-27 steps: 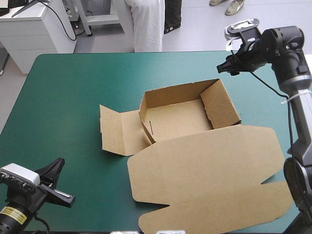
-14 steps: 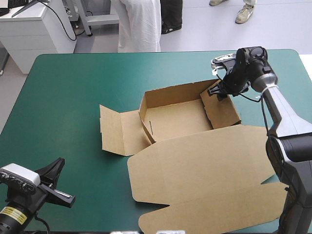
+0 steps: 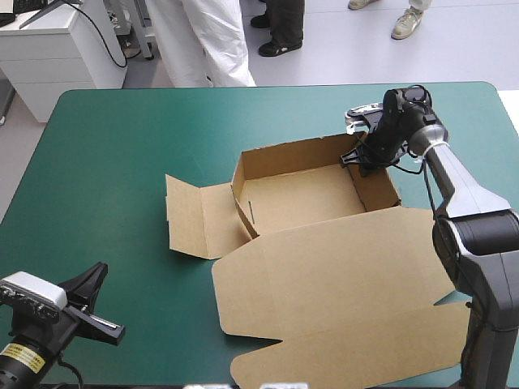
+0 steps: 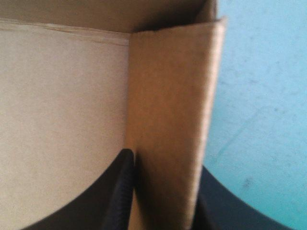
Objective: Fold the box
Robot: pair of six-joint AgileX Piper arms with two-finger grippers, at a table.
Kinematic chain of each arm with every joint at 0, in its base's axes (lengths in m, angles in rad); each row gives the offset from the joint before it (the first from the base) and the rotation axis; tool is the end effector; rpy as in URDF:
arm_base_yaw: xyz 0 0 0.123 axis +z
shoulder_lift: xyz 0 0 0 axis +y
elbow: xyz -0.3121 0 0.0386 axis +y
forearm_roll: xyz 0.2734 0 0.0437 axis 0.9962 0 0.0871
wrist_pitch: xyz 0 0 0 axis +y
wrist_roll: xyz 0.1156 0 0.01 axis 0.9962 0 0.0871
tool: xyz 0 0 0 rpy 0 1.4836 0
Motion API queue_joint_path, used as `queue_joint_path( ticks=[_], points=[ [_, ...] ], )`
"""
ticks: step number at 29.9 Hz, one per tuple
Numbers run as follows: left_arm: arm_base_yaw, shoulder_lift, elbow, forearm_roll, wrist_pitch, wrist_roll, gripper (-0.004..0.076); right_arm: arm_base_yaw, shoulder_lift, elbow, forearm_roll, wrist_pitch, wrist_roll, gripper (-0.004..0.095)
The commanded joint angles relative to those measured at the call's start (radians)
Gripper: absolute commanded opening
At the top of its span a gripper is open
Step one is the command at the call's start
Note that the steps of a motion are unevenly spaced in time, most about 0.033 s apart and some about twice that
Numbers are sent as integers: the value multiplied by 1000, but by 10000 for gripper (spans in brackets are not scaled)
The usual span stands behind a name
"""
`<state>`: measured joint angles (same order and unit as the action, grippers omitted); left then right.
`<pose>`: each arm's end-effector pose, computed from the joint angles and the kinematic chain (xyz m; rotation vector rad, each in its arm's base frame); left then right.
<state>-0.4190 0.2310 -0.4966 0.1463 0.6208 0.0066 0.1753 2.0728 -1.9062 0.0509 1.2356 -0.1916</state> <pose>0.0670 -0.0191 0.3158 0.4359 1.7821 -0.1282 0.4817 0.0910 0.2636 -0.5112 2.8390 0.0694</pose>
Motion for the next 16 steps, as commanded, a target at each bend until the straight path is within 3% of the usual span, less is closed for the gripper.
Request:
queue_joint_path(
  ticks=[1,3,16],
  points=[
    [4,10,-26,4,-73,-7,-10,-3,-59,-22,-9,11,13,108],
    [4,10,-26,4,-73,-7,-10,-3,-59,-22,-13,11,19,-24],
    [4,10,-26,3,-72,8,-3,-3,-154,-67,-57,11,28,-23]
  ],
)
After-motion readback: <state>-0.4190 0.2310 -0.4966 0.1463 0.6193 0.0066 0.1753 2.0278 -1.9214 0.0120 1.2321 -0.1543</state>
